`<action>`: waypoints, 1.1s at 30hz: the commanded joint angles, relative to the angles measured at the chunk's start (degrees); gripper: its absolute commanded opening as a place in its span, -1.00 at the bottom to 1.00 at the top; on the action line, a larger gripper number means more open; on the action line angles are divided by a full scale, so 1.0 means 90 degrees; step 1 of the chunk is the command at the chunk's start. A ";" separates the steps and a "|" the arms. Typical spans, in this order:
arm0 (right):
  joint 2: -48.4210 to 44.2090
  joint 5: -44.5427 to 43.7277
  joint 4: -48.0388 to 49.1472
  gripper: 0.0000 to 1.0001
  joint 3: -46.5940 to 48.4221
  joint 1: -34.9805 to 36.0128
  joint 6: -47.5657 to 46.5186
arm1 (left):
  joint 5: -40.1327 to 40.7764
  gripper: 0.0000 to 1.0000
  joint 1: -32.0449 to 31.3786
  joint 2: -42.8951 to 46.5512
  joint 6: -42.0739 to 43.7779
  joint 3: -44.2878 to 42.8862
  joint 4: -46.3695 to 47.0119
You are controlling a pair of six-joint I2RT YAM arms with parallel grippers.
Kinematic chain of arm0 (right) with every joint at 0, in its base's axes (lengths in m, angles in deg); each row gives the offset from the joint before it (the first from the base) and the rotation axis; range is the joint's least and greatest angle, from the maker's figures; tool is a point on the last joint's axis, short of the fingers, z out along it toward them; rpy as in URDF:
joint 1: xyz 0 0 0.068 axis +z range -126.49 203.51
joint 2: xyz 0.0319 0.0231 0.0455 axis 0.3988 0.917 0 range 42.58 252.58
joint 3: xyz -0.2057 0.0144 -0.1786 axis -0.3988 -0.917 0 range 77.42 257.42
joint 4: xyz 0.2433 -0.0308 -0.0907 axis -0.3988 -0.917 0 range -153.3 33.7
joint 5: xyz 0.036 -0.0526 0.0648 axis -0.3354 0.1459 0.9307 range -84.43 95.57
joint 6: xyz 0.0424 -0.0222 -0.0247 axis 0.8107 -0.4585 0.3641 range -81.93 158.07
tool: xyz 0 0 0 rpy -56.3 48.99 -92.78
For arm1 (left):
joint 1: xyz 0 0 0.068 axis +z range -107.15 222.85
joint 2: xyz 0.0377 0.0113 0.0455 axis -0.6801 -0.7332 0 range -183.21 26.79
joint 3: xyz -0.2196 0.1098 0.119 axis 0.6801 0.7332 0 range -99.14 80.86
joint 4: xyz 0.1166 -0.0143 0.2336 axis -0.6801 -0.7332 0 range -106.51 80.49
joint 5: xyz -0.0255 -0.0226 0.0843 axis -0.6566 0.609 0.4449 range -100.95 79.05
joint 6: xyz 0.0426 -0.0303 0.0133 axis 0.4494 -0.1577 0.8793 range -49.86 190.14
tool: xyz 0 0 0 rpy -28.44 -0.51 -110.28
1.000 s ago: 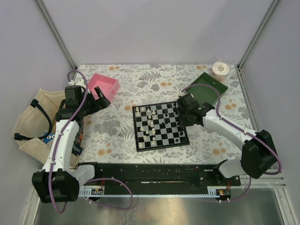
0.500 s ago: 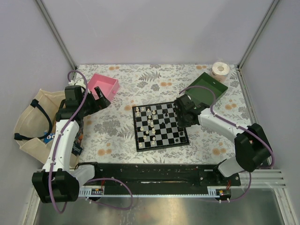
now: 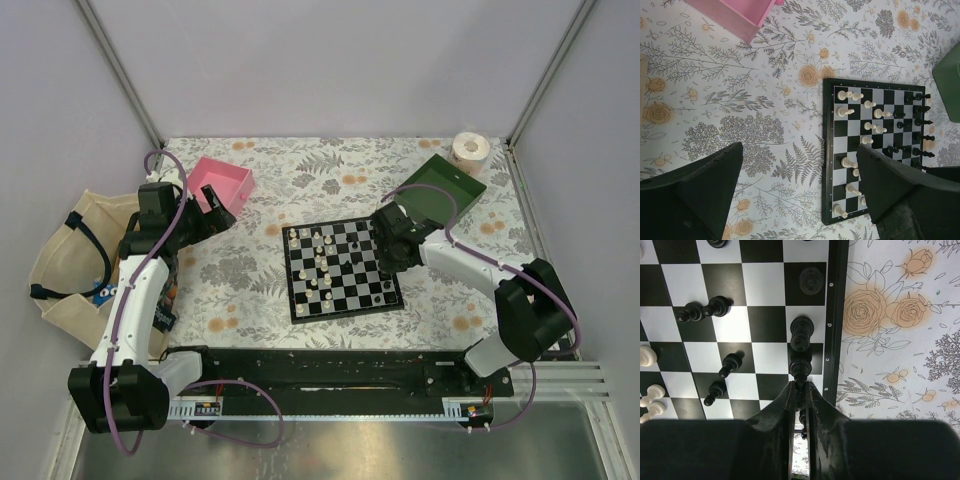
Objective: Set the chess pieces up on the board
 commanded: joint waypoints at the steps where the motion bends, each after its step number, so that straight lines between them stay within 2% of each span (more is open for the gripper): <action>1: 0.0123 -0.0258 0.0107 -0.64 0.0016 -0.0027 0.0066 | -0.0139 0.98 0.0035 0.0002 0.0051 -0.0091 0.0193; 9: 0.0192 -0.0277 0.0107 -0.62 -0.0004 -0.0027 0.0046 | -0.0158 0.98 0.0045 0.0001 0.0051 -0.0101 0.0193; 18: 0.0104 -0.0238 0.0078 -0.30 0.0074 -0.0027 -0.0012 | -0.0158 0.98 0.0045 0.0011 0.0061 -0.0100 0.0193; 24: -0.0510 -0.0355 -0.0292 -0.21 0.0328 -0.0027 -0.0061 | -0.0158 0.98 0.0045 0.0011 0.0061 -0.0101 0.0193; 28: -0.1125 -0.0229 -0.0245 -0.08 0.0416 -0.0037 -0.0012 | -0.0168 0.98 0.0045 0.0002 0.0061 -0.0101 0.0193; 33: -0.0835 0.0347 0.0049 -0.07 0.0786 0.0031 0.0007 | -0.0178 0.98 0.0045 0.0031 0.0071 -0.0101 0.0184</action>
